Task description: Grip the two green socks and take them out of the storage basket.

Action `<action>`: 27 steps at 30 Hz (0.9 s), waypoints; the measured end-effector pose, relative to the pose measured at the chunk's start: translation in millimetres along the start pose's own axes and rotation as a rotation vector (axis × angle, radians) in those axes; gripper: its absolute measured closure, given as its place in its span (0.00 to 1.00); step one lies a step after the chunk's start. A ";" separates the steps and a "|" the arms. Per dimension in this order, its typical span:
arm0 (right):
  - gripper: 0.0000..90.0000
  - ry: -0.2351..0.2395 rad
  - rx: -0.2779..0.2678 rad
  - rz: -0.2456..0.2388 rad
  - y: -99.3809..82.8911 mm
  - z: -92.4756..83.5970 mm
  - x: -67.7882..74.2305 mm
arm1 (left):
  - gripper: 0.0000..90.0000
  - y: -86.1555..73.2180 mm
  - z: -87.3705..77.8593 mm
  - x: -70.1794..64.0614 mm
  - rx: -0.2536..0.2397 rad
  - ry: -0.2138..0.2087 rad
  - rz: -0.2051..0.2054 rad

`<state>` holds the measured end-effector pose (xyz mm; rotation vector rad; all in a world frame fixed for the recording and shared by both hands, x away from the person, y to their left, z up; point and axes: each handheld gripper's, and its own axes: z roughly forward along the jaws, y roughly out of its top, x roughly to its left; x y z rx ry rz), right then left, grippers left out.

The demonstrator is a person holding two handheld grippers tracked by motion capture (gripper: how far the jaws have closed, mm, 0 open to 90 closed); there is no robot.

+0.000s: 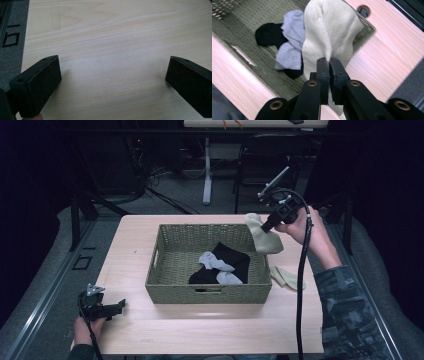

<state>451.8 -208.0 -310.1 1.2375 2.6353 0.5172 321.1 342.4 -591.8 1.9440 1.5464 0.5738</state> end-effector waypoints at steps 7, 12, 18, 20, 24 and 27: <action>0.96 -0.014 0.023 0.073 -28.6 2.5 -29.1 | 0.00 0.0 0.0 0.0 0.000 0.000 0.000; 0.96 -0.019 0.051 0.109 -45.3 12.2 -44.3 | 0.00 0.0 0.0 0.0 0.000 0.000 0.000; 0.96 -0.016 0.079 0.167 -71.6 39.5 -61.9 | 0.00 0.0 0.0 0.0 0.000 0.000 0.000; 0.96 -0.011 0.091 0.181 -79.6 50.9 -65.7 | 0.00 0.0 0.0 0.0 0.000 0.000 0.000; 0.96 0.000 0.121 0.225 -99.0 83.0 -74.1 | 0.00 0.0 0.0 0.0 0.000 0.000 0.000; 0.96 0.010 0.127 0.242 -105.9 96.2 -77.0 | 0.00 0.0 0.0 0.0 0.000 0.000 0.000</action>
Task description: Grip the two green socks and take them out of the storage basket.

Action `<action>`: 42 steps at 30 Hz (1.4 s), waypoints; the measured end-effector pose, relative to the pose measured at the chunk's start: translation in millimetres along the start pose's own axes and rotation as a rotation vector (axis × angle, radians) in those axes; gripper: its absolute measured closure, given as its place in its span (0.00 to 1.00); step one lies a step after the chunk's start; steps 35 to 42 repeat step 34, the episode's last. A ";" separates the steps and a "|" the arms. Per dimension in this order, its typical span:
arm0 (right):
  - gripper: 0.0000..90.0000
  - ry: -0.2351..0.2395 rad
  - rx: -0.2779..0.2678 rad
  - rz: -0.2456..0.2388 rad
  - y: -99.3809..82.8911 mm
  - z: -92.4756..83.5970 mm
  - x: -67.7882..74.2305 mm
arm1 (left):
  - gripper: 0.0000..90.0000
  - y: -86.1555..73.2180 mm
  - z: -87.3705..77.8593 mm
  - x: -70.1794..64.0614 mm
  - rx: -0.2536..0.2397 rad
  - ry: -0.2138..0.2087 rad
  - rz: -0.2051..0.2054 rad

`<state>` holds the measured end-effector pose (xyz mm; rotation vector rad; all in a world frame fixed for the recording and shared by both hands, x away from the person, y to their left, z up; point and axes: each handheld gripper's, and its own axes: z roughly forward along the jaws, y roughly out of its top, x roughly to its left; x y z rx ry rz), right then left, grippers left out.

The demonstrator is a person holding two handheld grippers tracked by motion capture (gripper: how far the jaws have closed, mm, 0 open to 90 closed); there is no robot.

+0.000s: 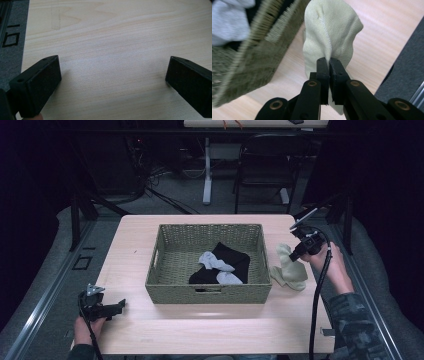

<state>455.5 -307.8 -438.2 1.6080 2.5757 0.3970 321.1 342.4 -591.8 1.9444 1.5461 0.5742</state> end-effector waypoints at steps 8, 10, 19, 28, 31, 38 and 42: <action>0.95 -0.028 0.015 0.052 -9.1 42.9 -9.4 | 0.00 0.0 0.0 0.0 0.000 0.000 0.000; 0.88 -0.041 0.029 0.055 -10.5 50.6 -12.7 | 0.00 0.0 0.0 0.0 0.000 0.000 -0.001; 0.46 -0.063 -0.033 0.088 -24.3 38.6 -11.0 | 0.00 0.0 0.0 0.0 0.000 0.000 0.000; 0.05 -0.029 -0.128 0.091 -64.7 8.7 4.6 | 0.00 0.0 0.0 0.0 0.000 0.000 0.000; 0.03 -0.029 -0.148 0.092 -72.6 6.1 7.5 | 0.00 0.0 0.0 0.0 0.000 0.000 0.000; 0.02 -0.020 -0.150 0.084 -73.6 5.9 7.0 | 0.00 0.0 0.0 0.0 0.000 0.000 0.000; 0.02 -0.020 -0.150 0.084 -73.6 5.9 7.0 | 0.00 0.0 0.0 0.0 0.000 0.000 0.000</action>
